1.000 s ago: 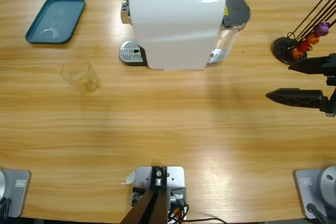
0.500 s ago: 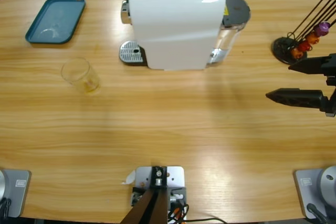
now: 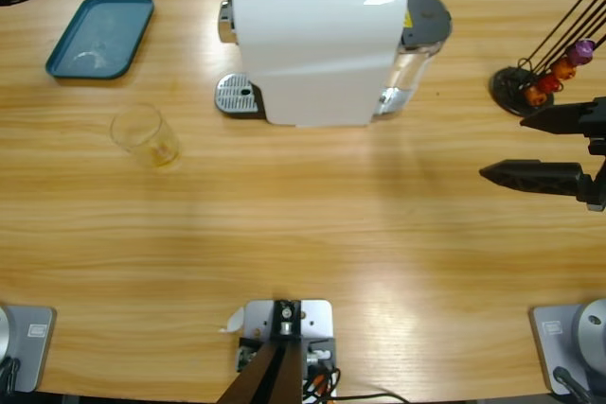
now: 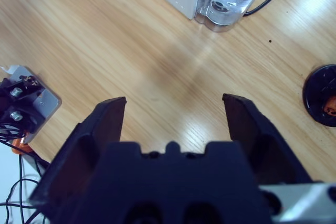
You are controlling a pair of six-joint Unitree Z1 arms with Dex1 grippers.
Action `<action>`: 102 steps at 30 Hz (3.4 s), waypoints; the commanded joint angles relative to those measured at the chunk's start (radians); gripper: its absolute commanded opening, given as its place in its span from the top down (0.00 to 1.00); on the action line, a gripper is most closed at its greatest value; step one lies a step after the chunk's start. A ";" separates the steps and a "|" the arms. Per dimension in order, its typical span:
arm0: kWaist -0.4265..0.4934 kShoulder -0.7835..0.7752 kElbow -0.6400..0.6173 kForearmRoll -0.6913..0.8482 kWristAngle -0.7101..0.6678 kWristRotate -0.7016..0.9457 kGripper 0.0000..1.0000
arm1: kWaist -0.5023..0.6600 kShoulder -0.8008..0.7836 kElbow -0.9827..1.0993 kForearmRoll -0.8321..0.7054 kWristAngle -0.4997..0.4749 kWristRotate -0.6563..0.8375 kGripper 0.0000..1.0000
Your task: Pour coffee
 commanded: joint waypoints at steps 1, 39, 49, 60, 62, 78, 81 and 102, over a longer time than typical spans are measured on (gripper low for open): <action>-0.017 0.046 0.032 -0.052 -0.055 -0.016 1.00 | -0.006 -0.022 0.030 -0.007 -0.018 0.013 0.44; -0.023 -0.218 0.058 -0.072 0.120 0.051 1.00 | -0.006 -0.045 0.035 -0.007 -0.031 0.016 0.37; -0.128 -0.459 -0.196 0.853 0.839 0.703 0.75 | -0.016 -0.080 0.026 0.028 -0.181 0.061 0.27; -0.307 -0.632 -0.099 1.018 1.076 0.887 0.37 | -0.422 0.017 -0.060 0.055 -0.134 0.196 0.07; -0.317 -0.661 -0.048 1.009 1.114 0.893 0.37 | -0.439 0.035 -0.051 0.026 -0.128 0.230 0.05; -0.235 -0.747 0.194 0.934 1.115 0.897 0.39 | -0.553 0.275 -0.030 -0.179 -0.225 0.243 0.23; -0.231 -0.734 0.196 0.928 1.115 0.900 0.39 | -0.562 0.284 -0.020 -0.192 -0.232 0.243 0.24; -0.231 -0.729 0.205 0.914 1.114 0.907 0.39 | -0.606 0.345 -0.012 -0.224 -0.254 0.246 0.33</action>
